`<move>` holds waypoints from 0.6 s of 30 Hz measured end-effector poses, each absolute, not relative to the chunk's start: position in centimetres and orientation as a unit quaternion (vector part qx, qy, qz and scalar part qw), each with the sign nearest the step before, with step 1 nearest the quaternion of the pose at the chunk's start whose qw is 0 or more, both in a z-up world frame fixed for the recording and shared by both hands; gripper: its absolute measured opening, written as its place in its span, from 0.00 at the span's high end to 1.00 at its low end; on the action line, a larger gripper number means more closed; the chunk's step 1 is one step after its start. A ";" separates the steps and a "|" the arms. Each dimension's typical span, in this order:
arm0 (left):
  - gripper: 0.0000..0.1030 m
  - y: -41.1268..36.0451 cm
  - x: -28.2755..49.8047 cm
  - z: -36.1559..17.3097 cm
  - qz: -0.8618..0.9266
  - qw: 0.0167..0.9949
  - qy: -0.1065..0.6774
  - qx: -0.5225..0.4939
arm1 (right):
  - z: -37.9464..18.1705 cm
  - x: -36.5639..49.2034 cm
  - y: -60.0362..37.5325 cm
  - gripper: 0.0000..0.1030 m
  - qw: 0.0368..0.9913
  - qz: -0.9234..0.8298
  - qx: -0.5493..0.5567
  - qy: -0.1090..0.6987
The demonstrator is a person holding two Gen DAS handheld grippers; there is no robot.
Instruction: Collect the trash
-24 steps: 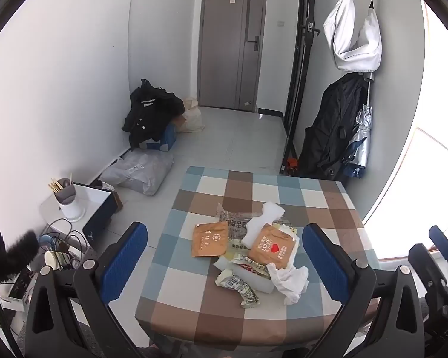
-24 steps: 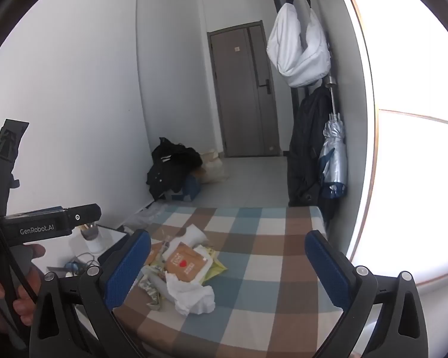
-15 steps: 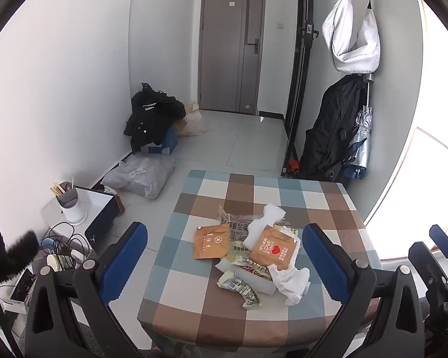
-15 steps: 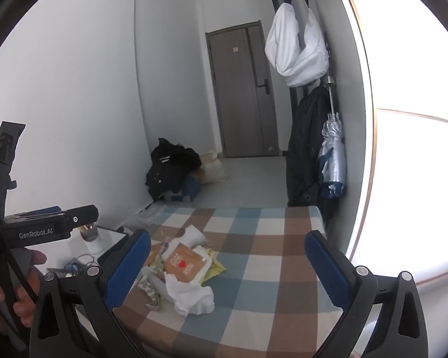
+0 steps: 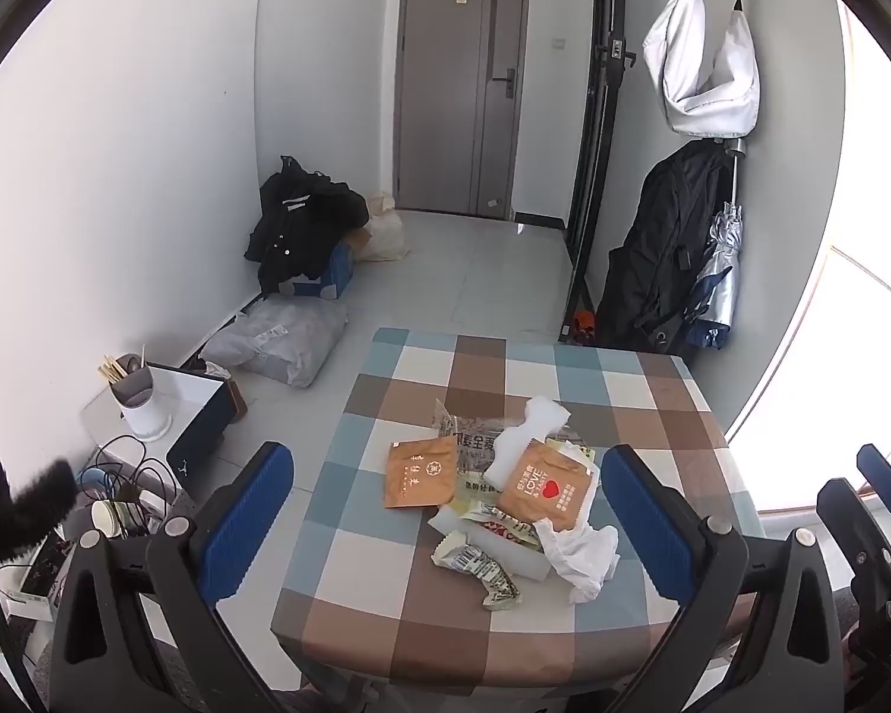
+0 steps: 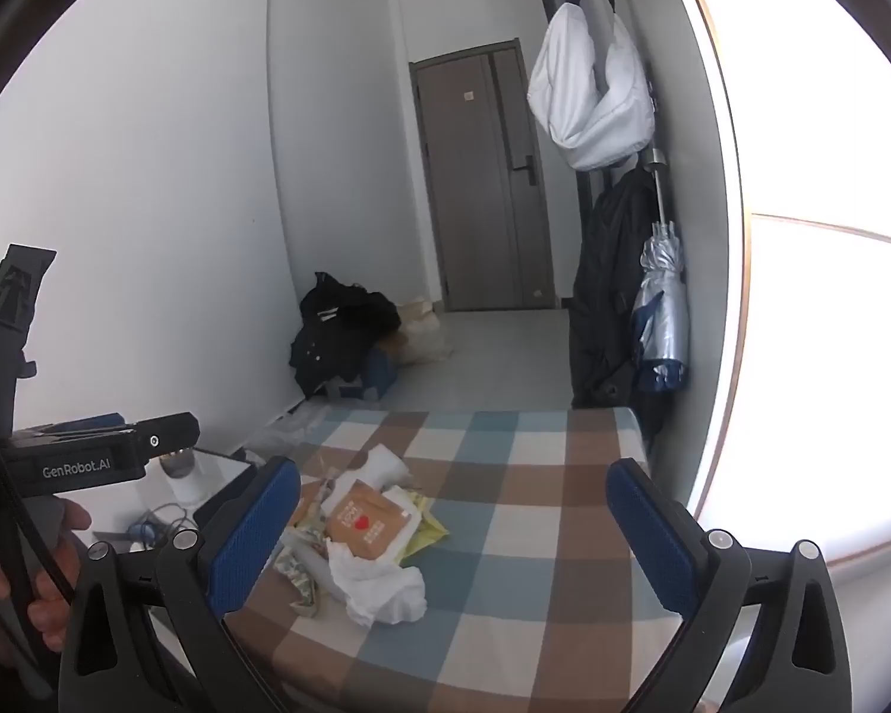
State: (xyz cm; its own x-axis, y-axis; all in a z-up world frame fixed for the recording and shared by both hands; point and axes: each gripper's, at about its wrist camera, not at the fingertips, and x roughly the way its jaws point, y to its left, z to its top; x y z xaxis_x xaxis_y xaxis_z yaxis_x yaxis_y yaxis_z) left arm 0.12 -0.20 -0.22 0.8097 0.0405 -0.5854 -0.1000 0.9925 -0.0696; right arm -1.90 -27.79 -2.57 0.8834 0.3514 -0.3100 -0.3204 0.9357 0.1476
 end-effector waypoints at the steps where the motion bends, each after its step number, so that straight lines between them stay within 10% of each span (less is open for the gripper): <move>1: 0.01 -0.2 0.1 -0.2 0.037 0.950 0.306 -0.049 | -2.6 -1.9 -27.8 0.00 0.969 0.173 0.046 0.168; 18: 0.01 -0.3 0.1 -0.4 0.037 0.949 0.309 -0.054 | -2.7 -2.0 -27.9 0.00 0.969 0.172 0.048 0.170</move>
State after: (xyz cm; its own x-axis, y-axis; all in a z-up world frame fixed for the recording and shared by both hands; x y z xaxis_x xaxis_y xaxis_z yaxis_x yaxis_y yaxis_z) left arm 0.11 -0.25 -0.42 0.8058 0.0367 -0.5911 -0.1035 0.9914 -0.0796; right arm -2.01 -27.94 -2.67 0.8824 0.3507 -0.3136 -0.3178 0.9358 0.1524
